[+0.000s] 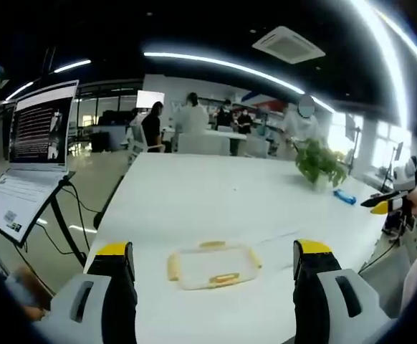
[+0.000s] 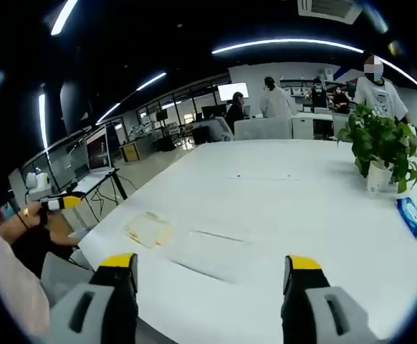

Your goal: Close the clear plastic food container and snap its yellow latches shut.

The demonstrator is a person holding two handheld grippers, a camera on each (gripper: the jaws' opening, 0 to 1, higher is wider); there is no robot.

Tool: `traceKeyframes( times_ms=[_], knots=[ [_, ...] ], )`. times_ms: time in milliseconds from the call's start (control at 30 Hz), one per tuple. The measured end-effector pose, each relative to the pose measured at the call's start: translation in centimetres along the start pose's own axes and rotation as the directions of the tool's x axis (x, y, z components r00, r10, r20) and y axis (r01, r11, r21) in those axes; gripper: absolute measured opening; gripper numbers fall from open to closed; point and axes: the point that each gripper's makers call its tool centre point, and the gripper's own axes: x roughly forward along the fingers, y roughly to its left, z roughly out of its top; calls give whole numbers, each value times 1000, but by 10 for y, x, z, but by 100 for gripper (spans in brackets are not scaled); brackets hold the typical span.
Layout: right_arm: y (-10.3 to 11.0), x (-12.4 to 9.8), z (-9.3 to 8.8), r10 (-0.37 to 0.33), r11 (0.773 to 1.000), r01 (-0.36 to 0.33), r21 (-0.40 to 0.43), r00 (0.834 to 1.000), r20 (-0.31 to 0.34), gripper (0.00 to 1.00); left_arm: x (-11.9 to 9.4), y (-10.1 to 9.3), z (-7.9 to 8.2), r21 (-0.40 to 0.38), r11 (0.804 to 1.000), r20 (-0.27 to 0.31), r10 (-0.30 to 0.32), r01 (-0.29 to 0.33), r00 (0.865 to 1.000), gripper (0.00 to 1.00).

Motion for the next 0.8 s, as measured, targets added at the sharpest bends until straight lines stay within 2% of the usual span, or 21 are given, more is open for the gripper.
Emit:
traceKeyframes(
  times_ms=[667, 800],
  knots=[
    [0, 4, -8, -1, 1000, 0, -13, 1000, -25, 84, 5, -2, -7, 8, 1000, -29, -16, 17, 999, 91],
    [2, 5, -10, -1, 1000, 1, -9, 1000, -29, 84, 5, -2, -8, 13, 1000, -33, -15, 16, 999, 88]
  ],
)
